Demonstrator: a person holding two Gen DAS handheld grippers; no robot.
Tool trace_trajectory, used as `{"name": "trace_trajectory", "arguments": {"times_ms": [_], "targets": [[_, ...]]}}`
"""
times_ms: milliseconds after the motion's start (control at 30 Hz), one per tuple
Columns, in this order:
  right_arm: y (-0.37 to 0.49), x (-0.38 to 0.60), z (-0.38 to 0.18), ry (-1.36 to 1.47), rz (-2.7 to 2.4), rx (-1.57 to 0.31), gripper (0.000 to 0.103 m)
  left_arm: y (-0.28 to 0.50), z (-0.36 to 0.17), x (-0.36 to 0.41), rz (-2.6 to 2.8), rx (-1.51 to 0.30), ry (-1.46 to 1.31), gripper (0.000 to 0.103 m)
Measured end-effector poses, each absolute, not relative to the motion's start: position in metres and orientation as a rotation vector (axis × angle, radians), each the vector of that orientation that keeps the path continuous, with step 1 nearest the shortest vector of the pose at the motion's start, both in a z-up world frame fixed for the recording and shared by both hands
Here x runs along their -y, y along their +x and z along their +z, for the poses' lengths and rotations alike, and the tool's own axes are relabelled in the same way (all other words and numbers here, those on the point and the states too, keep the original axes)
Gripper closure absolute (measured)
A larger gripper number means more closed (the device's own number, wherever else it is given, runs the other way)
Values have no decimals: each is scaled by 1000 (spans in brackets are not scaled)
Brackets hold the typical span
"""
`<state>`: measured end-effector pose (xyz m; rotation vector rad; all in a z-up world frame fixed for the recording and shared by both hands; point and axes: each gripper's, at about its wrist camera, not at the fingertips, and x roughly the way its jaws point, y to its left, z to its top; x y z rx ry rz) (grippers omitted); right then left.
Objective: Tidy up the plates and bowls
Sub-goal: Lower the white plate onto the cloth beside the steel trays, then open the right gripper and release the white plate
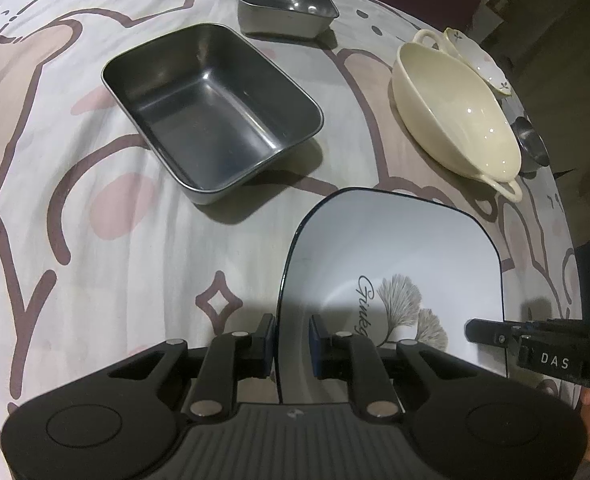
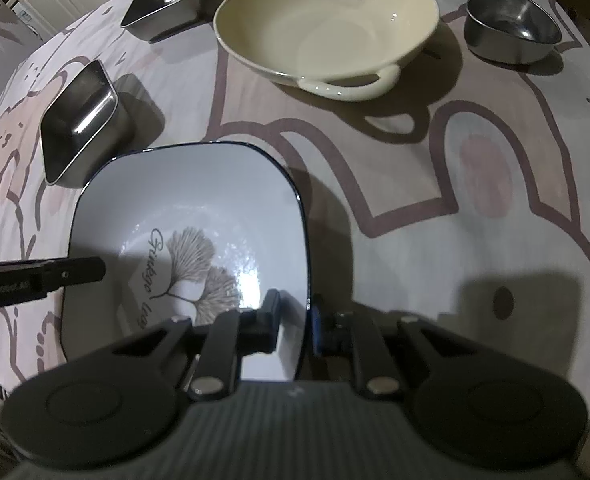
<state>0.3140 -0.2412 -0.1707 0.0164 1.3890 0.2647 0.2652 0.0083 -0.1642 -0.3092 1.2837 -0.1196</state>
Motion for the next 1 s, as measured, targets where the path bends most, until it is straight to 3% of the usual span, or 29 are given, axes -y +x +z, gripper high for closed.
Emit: {"name": "trace_trajectory", "arguments": {"times_ms": [533,733,900,1000], "targets": [[314,241,-171,6,266,-1388,83,259,-163,-8,-142,-1300,-286,85],[311,238,-166,-18,256,-1368,81,256,-164,-4,-163,-1313,-257,75],[309,239,-165,-21,257,-1361,65,253,-163,-2,-162,-1308,-233,62],[307,240,-164,-27,256,-1359,62,252,-161,-3,-161,-1305,-233,56]]}}
